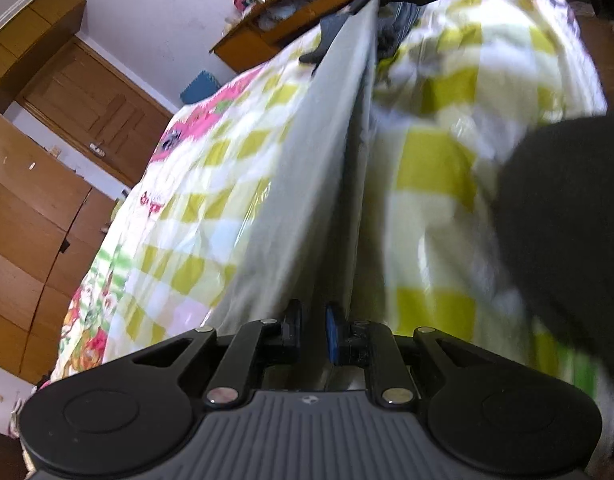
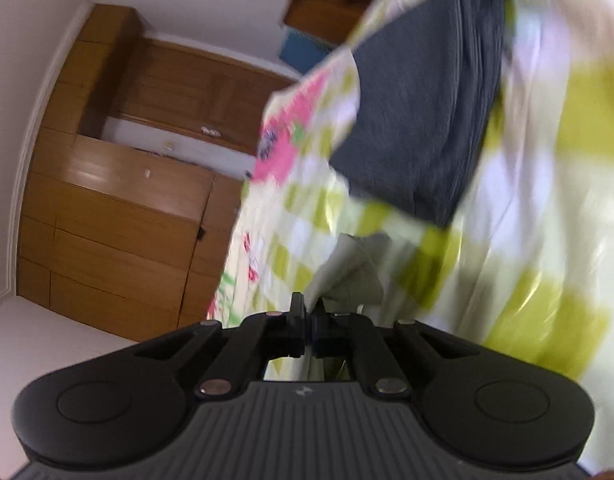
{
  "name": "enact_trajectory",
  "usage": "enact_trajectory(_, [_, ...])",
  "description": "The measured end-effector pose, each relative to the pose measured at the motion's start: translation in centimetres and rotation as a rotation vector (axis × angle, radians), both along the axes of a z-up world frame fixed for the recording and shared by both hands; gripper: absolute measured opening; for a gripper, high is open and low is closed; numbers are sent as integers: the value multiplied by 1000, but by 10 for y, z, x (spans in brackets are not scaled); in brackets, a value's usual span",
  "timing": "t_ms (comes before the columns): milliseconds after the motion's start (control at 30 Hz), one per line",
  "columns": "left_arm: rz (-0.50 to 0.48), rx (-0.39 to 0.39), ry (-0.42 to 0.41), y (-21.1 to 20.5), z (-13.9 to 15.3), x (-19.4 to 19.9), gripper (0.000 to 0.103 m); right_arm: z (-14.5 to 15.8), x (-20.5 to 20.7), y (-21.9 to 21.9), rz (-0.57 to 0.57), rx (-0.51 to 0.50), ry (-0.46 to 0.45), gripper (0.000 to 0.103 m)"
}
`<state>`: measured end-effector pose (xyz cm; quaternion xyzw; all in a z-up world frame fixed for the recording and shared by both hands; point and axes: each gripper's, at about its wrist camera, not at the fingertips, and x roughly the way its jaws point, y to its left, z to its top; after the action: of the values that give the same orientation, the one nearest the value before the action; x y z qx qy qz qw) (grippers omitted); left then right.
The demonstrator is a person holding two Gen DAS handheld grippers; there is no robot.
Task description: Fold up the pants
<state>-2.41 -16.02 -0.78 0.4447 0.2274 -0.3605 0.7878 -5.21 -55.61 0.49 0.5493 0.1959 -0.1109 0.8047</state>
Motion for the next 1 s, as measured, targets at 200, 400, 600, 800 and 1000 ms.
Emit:
enact_trajectory(200, [-34,-6,74,-7,-13,-19,32,-30,-17,-14,15,-44,256,9])
enact_trajectory(400, [8,-53,113,30,12,-29,32,7,-36,3,11,-215,328,24])
enact_trajectory(600, [64,-146,90,72,37,-36,33,62,-15,68,226,-440,299,25])
enact_trajectory(800, [209,-241,2,98,34,3,34,43,130,199,822,-342,144,28])
enact_trajectory(1000, [415,-292,82,131,-2,55,36,-14,240,311,1168,-348,171,28])
